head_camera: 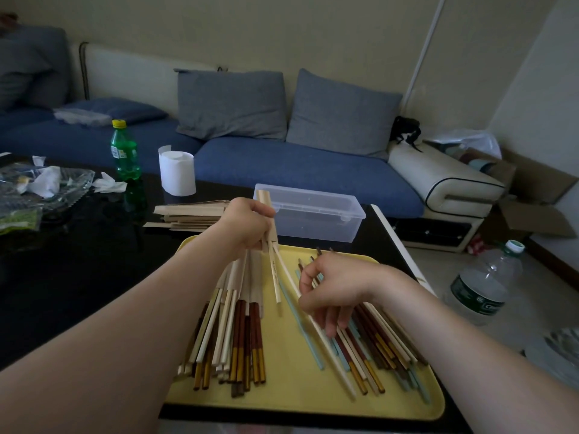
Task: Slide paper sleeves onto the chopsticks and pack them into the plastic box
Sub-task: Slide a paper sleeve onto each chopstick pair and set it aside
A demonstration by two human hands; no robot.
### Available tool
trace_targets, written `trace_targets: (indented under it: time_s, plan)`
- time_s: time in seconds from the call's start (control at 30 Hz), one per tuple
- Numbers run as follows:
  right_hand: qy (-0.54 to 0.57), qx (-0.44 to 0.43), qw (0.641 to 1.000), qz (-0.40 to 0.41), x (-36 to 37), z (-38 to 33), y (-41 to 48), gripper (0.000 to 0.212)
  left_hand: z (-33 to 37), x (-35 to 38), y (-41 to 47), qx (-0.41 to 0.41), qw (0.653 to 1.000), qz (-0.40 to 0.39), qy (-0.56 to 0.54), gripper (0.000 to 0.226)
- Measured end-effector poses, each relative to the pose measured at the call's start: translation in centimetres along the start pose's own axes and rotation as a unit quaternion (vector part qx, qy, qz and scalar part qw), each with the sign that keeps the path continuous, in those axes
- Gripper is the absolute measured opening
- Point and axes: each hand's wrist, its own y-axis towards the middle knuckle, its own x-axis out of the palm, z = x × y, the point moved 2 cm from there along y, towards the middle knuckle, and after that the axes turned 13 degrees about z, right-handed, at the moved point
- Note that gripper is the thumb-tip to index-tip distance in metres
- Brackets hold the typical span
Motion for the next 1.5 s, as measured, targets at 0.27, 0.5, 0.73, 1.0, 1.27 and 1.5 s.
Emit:
trace_targets:
  time_s: [0.27, 0.5, 0.73, 1.0, 1.27, 1.5]
  plan:
    - [0.125, -0.008, 0.989, 0.073, 0.2, 0.1, 0.7, 0.017, 0.3, 0.3, -0.5, 0.003, 0.995, -0.101, -0.006, 0.021]
    - [0.271, 0.007, 0.948, 0.169, 0.3, 0.5, 1.5, 0.046, 0.6, 0.5, -1.2, -0.03, 0.981, -0.188, 0.025, 0.026]
    - [0.301, 0.047, 0.938, 0.168, 0.2, 0.4, 1.6, 0.048, 0.7, 0.3, -0.8, -0.022, 0.994, -0.104, 0.0, 0.021]
    - [0.294, 0.053, 0.944, 0.14, 1.0, -0.6, 1.6, 0.037, 0.7, -0.5, -1.4, -0.061, 0.983, -0.161, 0.058, 0.022]
    - [0.222, 0.101, 0.969, 0.029, 3.0, -2.6, 2.7, 0.019, -0.3, -1.9, 0.9, 0.111, 0.917, 0.094, 0.372, 0.024]
    - [0.054, 0.086, 0.994, 0.04, 4.3, -4.0, 4.1, 0.032, -1.9, -3.1, 2.0, 0.147, 0.86, 0.111, 0.475, 0.052]
